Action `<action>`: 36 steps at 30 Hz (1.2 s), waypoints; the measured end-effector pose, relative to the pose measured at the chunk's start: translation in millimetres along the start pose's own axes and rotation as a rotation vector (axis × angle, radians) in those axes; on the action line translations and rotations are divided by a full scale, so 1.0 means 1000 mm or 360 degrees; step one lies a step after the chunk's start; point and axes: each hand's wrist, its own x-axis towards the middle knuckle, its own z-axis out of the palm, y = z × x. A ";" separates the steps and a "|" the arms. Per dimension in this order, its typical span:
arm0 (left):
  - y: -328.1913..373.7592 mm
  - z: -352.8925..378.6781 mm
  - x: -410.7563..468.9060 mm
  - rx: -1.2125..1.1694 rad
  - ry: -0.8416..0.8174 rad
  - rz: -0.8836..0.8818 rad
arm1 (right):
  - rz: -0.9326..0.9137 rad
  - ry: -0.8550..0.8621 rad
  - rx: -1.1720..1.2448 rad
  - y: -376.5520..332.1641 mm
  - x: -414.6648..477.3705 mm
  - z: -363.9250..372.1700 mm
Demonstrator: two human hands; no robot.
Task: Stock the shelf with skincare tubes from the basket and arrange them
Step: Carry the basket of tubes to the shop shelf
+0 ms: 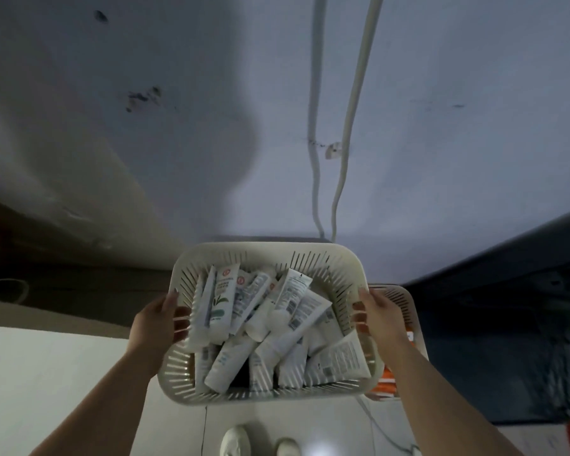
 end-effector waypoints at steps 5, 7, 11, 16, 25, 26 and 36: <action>-0.002 -0.008 0.009 -0.0231 -0.0073 -0.0201 | 0.0366 -0.0128 0.0363 -0.002 0.012 -0.011; -0.005 -0.012 0.013 -0.0338 -0.0139 -0.0241 | 0.0378 -0.0222 0.0490 -0.001 0.015 -0.015; -0.009 -0.014 0.011 -0.0419 -0.0180 -0.0256 | 0.0391 -0.0345 0.0582 0.004 0.013 -0.019; -0.012 -0.028 -0.003 -0.0437 -0.0136 -0.0263 | 0.0426 -0.0364 0.0603 0.001 -0.007 -0.022; -0.012 -0.072 -0.066 -0.0488 -0.0002 -0.0245 | 0.0412 -0.0440 0.0568 -0.021 -0.052 -0.025; -0.014 -0.078 -0.073 -0.0511 0.0017 -0.0244 | 0.0396 -0.0444 0.0562 -0.025 -0.058 -0.025; -0.065 -0.130 -0.172 -0.0818 0.0316 -0.0092 | 0.0301 -0.0882 0.0378 -0.061 -0.097 0.003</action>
